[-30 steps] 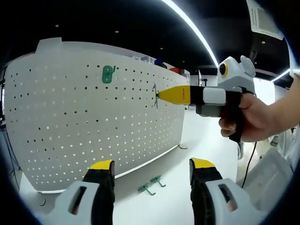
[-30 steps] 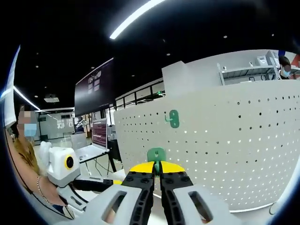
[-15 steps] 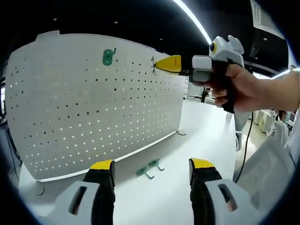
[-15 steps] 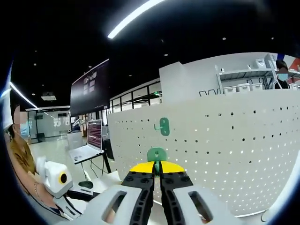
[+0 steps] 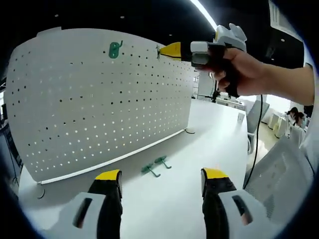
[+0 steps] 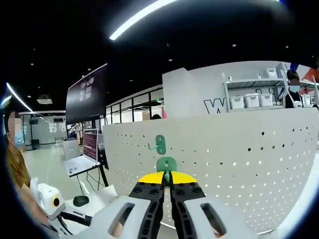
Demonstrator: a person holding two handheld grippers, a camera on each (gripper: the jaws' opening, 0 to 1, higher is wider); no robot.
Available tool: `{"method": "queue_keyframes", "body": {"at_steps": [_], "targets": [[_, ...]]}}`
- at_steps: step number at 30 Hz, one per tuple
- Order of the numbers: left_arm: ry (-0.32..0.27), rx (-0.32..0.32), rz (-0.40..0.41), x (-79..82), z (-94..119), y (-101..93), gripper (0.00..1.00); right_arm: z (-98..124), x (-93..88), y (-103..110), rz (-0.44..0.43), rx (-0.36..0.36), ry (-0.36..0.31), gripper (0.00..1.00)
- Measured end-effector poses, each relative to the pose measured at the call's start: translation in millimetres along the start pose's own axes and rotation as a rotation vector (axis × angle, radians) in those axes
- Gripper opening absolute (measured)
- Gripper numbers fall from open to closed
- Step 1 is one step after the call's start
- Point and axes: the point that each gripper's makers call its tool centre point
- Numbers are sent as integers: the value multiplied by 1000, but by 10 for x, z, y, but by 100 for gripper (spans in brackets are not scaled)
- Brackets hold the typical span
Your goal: Insert the hook assembly into the mounting plate slot until the hook locks in place.
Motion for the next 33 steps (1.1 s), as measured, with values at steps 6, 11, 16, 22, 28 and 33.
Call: {"method": "queue_keyframes", "body": {"at_steps": [6, 11, 16, 22, 28, 33], "targets": [[12, 6, 2, -74, 37, 15, 66, -64, 58, -31, -7, -16, -5, 1], [10, 8, 4, -127, 74, 20, 66, -132, 131, -75, -7, -45, -10, 1], [13, 6, 7, -160, 86, 9, 67, -219, 218, -62, -10, -56, -27, 1], [13, 10, 11, -173, 96, 21, 66, -325, 250, -64, -5, -87, -31, 1], [21, 10, 12, -217, 104, 28, 66, -392, 302, -111, 16, -131, -50, 1], [27, 15, 14, -240, 105, 44, 66, -475, 307, -112, 28, -143, -58, 1]]}}
Point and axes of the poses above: the point that each gripper's makers call its tool centre point, and the gripper's own axes: z roughly backward along the fingers, y roughly to its left, x roughly out of its top, and after that the axes turned 10 degrees about y, right-handed
